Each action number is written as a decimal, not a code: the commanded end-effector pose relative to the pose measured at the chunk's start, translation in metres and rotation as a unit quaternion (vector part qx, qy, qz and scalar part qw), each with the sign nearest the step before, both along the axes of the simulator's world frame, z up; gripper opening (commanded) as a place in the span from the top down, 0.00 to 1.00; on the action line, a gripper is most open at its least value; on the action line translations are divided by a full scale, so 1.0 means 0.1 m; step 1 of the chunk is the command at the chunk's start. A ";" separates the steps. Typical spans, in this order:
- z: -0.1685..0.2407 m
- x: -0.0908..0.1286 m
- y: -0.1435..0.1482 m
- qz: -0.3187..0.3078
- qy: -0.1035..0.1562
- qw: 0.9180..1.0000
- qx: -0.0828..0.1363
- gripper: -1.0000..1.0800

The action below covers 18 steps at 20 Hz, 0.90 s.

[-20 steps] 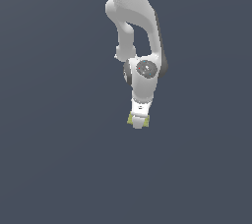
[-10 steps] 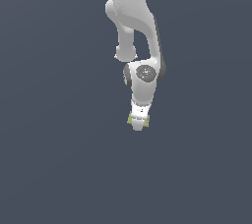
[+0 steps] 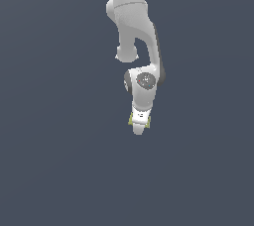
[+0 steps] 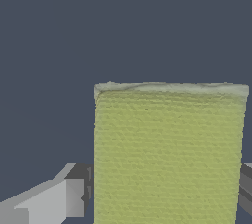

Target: Pick up the object and move it to a goal position.

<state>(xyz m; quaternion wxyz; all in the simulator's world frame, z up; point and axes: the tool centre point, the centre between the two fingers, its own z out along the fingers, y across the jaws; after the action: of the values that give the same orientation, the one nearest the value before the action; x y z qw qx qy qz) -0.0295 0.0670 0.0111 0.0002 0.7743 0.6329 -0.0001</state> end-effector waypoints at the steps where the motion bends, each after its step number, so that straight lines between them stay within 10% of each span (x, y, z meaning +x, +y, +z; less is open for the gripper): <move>1: -0.01 0.00 0.00 0.000 0.000 1.000 0.000 1.00; 18: 0.11 -0.04 -0.22 0.000 -0.001 1.000 0.000 1.00</move>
<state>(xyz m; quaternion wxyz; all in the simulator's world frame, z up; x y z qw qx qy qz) -0.0332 0.0525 0.0177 -0.0002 0.7738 0.6335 -0.0004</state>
